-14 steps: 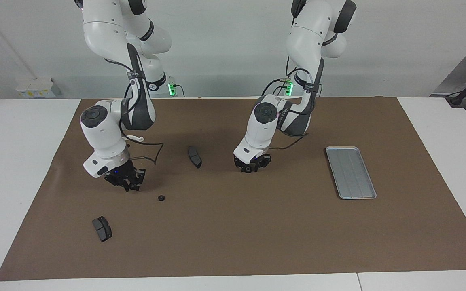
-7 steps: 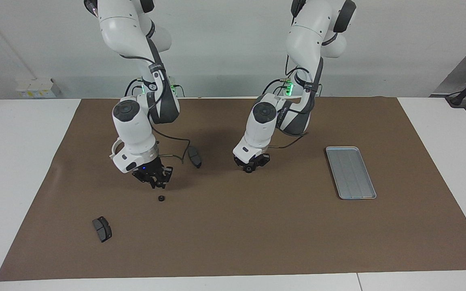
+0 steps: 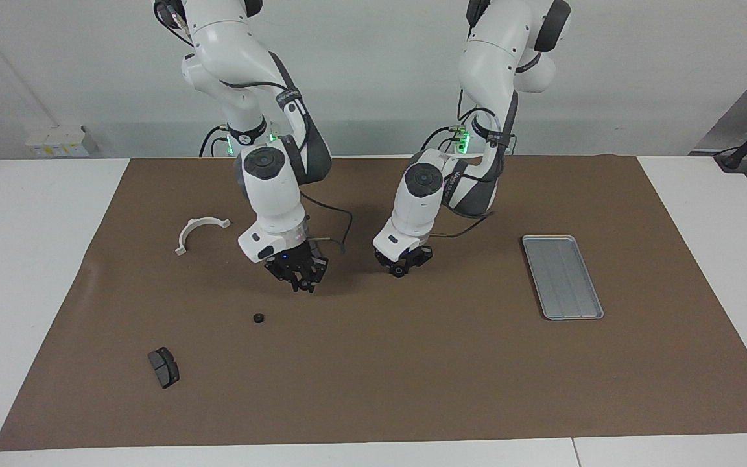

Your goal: Pick bearing gear from pile to tray

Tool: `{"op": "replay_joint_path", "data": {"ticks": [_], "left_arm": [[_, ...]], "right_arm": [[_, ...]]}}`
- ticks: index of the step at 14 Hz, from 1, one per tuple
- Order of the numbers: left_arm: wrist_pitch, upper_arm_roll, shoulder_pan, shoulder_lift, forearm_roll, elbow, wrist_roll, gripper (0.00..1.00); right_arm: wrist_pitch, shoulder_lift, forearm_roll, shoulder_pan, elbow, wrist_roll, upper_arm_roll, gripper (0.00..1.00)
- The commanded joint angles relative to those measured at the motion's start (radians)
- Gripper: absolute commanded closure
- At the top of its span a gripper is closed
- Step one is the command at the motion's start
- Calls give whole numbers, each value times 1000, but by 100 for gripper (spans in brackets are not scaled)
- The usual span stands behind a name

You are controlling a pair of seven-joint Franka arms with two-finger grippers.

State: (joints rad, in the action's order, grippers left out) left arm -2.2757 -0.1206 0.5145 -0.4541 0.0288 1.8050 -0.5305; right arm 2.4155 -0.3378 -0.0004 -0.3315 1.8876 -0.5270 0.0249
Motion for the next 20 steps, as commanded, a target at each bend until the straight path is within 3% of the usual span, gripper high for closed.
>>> {"op": "replay_joint_path", "data": {"ticks": [1,3,7,15,18,20], "left_arm": [[36,12,13,9,8,4,7,77],[62,15,-10,23,8,-7,10,85],[96,15,-94,48,8,-19,53,85],[229,21,-325,132,8,-1,410,86],[251,22,-421,132,8,5,565,85],[254,22,-482,132,6,10,660,85]], "right_arm": [[19,-27,2,-7,-27,-27,0,100],[20,-38,0,-52,-31,-88,-2,100],[20,-79,0,-81,-68,-125,-2,100],[-22,-236,-89,-274,-284,-346,-2,98],[-22,-237,-111,-320,-266,-349,-2,91],[-33,-234,-122,-330,-245,-349,-3,79]]}}
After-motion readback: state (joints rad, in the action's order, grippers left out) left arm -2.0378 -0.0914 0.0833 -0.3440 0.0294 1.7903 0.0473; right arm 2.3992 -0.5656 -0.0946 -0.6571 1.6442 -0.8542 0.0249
